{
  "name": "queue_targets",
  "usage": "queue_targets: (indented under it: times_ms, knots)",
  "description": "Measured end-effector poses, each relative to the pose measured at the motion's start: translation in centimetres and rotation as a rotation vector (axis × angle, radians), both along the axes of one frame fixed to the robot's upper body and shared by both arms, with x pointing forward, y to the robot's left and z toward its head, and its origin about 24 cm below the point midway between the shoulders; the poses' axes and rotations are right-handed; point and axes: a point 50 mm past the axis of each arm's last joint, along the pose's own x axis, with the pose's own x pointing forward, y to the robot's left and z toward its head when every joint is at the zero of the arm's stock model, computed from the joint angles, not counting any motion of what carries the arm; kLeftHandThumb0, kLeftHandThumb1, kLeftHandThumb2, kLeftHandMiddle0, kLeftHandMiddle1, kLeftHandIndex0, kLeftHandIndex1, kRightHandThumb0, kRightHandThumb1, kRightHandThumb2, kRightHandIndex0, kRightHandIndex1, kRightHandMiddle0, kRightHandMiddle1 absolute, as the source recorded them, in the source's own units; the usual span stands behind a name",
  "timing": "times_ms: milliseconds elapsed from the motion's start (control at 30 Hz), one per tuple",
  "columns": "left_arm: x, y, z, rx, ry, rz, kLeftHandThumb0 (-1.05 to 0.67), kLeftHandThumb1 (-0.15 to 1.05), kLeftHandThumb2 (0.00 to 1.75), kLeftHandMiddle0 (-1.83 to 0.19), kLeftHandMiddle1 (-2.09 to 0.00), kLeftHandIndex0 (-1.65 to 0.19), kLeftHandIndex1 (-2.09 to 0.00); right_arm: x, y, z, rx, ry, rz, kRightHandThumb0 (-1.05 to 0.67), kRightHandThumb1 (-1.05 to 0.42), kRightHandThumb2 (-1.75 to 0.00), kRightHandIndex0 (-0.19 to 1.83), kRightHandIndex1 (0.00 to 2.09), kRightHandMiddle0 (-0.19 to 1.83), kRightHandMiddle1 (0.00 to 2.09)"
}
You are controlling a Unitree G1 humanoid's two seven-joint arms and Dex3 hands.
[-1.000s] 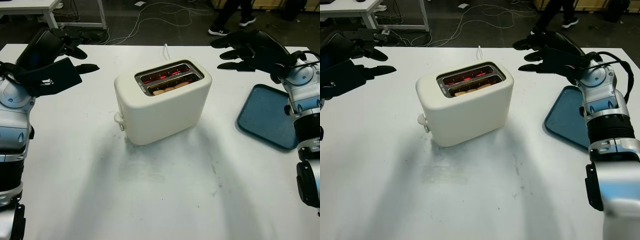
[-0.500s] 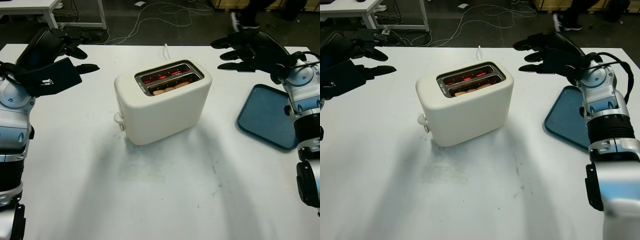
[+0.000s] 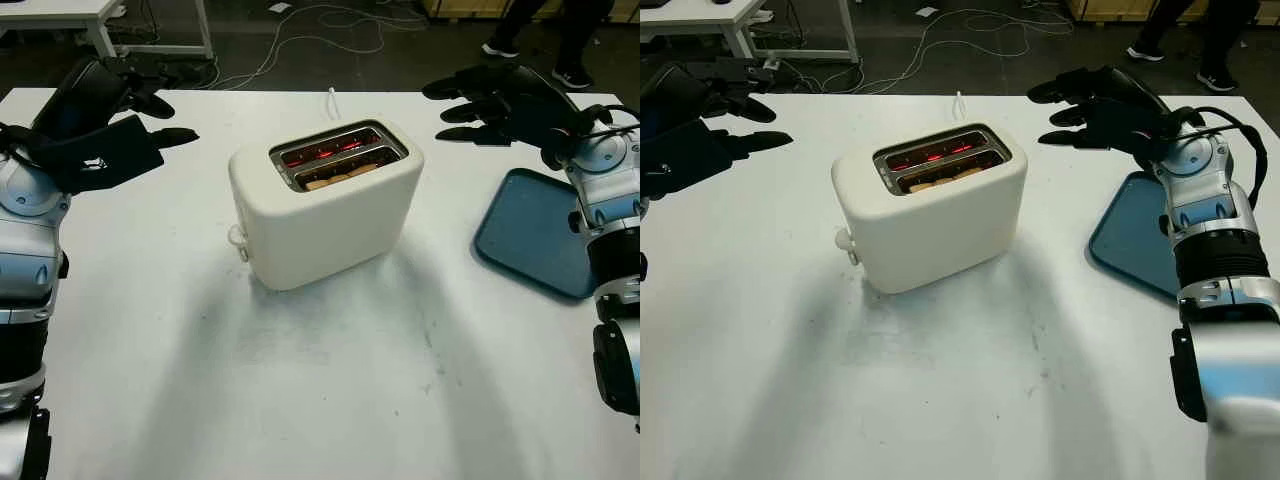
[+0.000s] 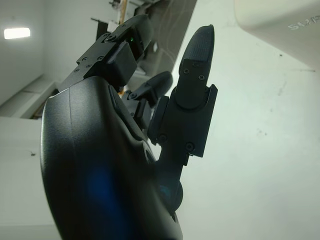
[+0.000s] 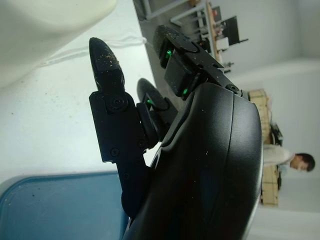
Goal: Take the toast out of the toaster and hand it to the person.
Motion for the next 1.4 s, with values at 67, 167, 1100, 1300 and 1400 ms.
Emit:
queue_targets:
  times_ms: [67, 167, 1100, 1300, 1400]
  knots:
    - [0.01, 0.01, -0.03, -0.003, 0.003, 0.001, -0.41, 0.88, 0.00, -0.47, -0.72, -0.61, -0.17, 0.00, 0.00, 0.00, 0.000, 0.000, 0.000, -0.49, -0.87, 0.00, 0.74, 0.00, 0.68, 0.00]
    - [0.01, 0.01, -0.03, -0.003, 0.003, 0.002, -0.42, 0.88, 0.00, -0.48, -0.72, -0.61, -0.17, 0.00, 0.00, 0.00, 0.000, 0.000, 0.000, -0.48, -0.88, 0.00, 0.74, 0.00, 0.68, 0.00]
    - [-0.05, -0.05, 0.05, -0.002, 0.000, 0.001, -0.41, 0.88, 0.00, -0.49, -0.70, -0.63, -0.15, 0.01, -0.06, -0.18, -0.001, 0.003, 0.002, -0.46, -0.88, 0.00, 0.73, 0.00, 0.67, 0.00]
    - [-0.12, -0.12, 0.15, -0.003, -0.002, 0.001, -0.40, 0.88, 0.00, -0.48, -0.69, -0.62, -0.15, 0.01, -0.04, -0.20, -0.006, 0.004, 0.003, -0.48, -0.88, 0.00, 0.74, 0.01, 0.68, 0.01]
    - [-0.13, -0.12, 0.15, -0.003, -0.003, 0.001, -0.41, 0.88, 0.00, -0.49, -0.69, -0.62, -0.15, 0.02, -0.01, -0.24, -0.014, 0.005, 0.003, -0.48, -0.88, 0.00, 0.75, 0.01, 0.69, 0.01]
